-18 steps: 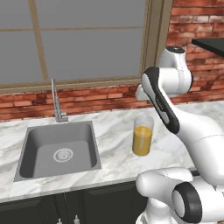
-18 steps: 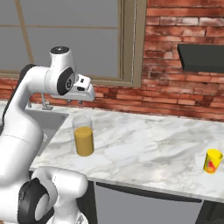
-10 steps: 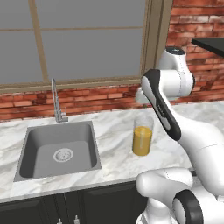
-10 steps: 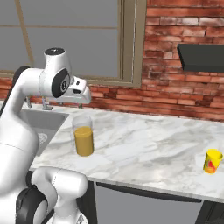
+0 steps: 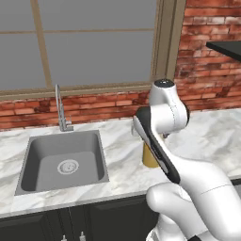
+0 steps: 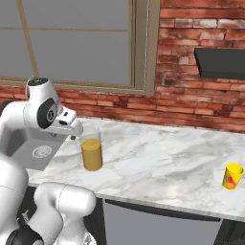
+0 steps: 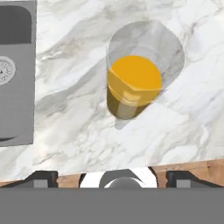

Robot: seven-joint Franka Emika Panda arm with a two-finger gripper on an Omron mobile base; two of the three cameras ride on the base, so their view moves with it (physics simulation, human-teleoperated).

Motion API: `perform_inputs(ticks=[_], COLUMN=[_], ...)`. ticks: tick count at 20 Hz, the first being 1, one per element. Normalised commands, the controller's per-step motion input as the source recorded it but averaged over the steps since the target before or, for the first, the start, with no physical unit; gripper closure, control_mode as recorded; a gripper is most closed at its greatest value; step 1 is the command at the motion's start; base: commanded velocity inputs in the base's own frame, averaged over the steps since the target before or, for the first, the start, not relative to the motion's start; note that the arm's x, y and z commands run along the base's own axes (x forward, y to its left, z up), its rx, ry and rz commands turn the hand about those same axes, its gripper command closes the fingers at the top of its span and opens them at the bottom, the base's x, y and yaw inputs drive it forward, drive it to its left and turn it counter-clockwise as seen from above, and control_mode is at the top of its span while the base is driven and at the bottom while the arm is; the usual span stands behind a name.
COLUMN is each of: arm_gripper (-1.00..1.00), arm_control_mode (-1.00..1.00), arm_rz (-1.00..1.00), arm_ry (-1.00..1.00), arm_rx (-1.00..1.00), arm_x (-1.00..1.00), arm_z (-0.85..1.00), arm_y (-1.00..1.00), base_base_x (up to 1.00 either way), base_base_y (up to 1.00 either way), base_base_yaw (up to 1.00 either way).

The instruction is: Place the pitcher and cup on the dining counter for serving.

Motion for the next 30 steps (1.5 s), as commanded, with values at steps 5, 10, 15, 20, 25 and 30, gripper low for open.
perform_inputs(ticks=[5,10,15,20,25,30], arm_gripper=[-1.0,-1.0,-1.0,-1.0,-1.0,-1.0], arm_control_mode=[-1.0,-1.0,-1.0,-1.0,-1.0,-1.0], arm_rz=[-0.35,-0.09,0.0,0.0,0.0,0.0], arm_ry=[0.1,0.01,0.0,0.0,0.0,0.0], arm_rx=[-0.01,0.0,0.0,0.0,0.0,0.0], arm_x=[0.11,0.43,0.29,0.2,0.3,0.26], arm_z=[-0.69,-0.09,-0.04,-0.15,-0.12,-0.19], arm_y=[-0.01,-0.01,-0.11,-0.25,-0.03,0.0], base_base_x=[0.0,0.0,0.0,0.0,0.0,0.0], base_base_y=[0.0,0.0,0.0,0.0,0.0,0.0], base_base_yaw=[0.0,0.0,0.0,0.0,0.0,0.0])
